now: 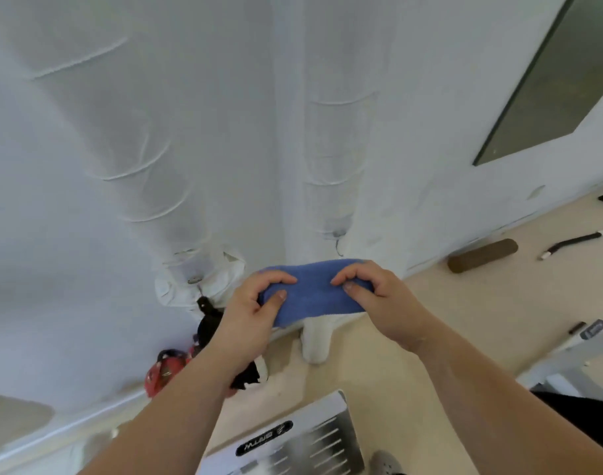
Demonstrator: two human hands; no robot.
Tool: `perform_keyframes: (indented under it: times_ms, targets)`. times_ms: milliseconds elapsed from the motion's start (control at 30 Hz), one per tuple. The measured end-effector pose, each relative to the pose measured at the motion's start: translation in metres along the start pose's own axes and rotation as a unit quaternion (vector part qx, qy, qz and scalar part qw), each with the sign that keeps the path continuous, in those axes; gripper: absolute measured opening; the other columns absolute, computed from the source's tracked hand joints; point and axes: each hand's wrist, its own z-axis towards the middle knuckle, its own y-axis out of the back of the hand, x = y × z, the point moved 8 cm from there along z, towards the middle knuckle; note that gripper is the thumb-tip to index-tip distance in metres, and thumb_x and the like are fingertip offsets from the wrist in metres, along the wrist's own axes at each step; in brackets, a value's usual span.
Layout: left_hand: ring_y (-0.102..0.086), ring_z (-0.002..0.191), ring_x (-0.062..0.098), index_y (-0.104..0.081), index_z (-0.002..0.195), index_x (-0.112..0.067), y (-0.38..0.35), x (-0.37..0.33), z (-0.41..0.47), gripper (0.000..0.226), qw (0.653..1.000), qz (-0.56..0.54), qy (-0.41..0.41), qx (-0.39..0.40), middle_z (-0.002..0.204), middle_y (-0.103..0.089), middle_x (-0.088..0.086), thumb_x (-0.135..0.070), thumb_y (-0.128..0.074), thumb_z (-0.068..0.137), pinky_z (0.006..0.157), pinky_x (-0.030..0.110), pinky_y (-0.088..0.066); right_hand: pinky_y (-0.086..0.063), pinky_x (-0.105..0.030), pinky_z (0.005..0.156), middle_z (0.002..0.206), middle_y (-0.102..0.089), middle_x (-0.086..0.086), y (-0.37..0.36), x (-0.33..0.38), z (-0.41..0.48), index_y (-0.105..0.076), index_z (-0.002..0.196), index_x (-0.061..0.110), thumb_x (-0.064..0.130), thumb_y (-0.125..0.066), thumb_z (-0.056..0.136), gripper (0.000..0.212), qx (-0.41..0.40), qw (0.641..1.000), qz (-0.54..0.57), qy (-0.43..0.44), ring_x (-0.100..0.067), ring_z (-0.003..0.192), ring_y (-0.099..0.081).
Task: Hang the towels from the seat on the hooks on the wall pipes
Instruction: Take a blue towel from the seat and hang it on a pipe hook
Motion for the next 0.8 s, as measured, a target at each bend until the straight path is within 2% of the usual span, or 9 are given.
perform_keyframes:
  times_ms: [100,167,233,333,467,633,800]
  targets:
    - [-0.064,0.104,0.019,-0.072,0.090,-0.047,-0.048,-0.001,0.025,0.045,0.999,0.009,0.035,-0.025,0.118,-0.061,-0.007,-0.007,-0.054,0.102,0.086,0.049,-0.058,-0.038,-0.006,0.089,0.115,-0.062,0.008,0.041,-0.035,0.021,-0.071,0.097,0.031,0.009,-0.077,0.084,0.026,0.036,0.999,0.005,0.000,0.005,0.108,-0.056]
    - [-0.064,0.102,0.018,-0.071,0.089,-0.046,-0.069,-0.002,0.041,0.041,0.998,0.013,0.042,-0.035,0.118,-0.062,-0.003,-0.009,-0.057,0.100,0.084,0.044,-0.057,-0.038,-0.007,0.090,0.116,-0.061,0.007,0.058,-0.053,0.039,-0.070,0.097,0.031,0.010,-0.082,0.079,0.031,0.044,0.999,0.011,0.011,0.005,0.108,-0.056]
    - [-0.063,0.104,0.013,-0.071,0.092,-0.042,-0.082,0.000,0.056,0.030,0.997,0.013,0.042,-0.056,0.116,-0.064,-0.004,-0.012,-0.073,0.090,0.087,0.039,-0.055,-0.039,-0.009,0.091,0.116,-0.061,0.004,0.067,-0.069,0.059,-0.068,0.095,0.034,0.008,-0.082,0.076,0.035,0.045,0.998,0.002,0.033,0.005,0.107,-0.056]
    - [-0.060,0.104,0.001,-0.069,0.095,-0.036,-0.096,0.007,0.076,0.039,0.995,0.037,0.030,-0.088,0.112,-0.064,-0.009,-0.011,-0.088,0.073,0.089,0.024,-0.048,-0.038,-0.007,0.091,0.113,-0.057,0.001,0.073,-0.087,0.090,-0.068,0.095,0.031,0.007,-0.082,0.075,0.035,0.038,0.996,-0.014,0.076,0.005,0.105,-0.055]
    - [-0.054,0.097,-0.012,-0.060,0.092,-0.043,-0.107,0.008,0.102,0.050,0.982,0.119,-0.035,-0.140,0.111,-0.058,-0.004,-0.007,-0.087,0.071,0.083,0.003,-0.037,-0.036,-0.006,0.091,0.109,-0.052,0.000,0.079,-0.100,0.125,-0.066,0.094,0.029,0.005,-0.083,0.073,0.036,0.015,0.990,-0.038,0.133,0.005,0.102,-0.055]
    - [-0.048,0.079,0.002,-0.060,0.096,-0.023,-0.107,0.020,0.120,0.036,0.954,0.214,-0.115,-0.174,0.106,-0.049,0.001,-0.005,-0.083,0.075,0.078,0.001,-0.035,-0.037,-0.008,0.090,0.107,-0.050,-0.006,0.075,-0.102,0.156,-0.065,0.091,0.019,0.006,-0.082,0.072,0.028,0.006,0.972,-0.093,0.215,-0.014,0.099,-0.055]
    - [-0.040,0.081,0.003,-0.048,0.095,-0.025,-0.108,0.028,0.128,0.043,0.928,0.255,-0.182,-0.200,0.104,-0.043,0.004,-0.001,-0.080,0.077,0.076,0.000,-0.033,-0.041,-0.014,0.089,0.109,-0.048,-0.007,0.067,-0.111,0.164,-0.060,0.088,0.012,0.006,-0.078,0.073,0.024,-0.019,0.959,-0.106,0.262,-0.016,0.100,-0.053]
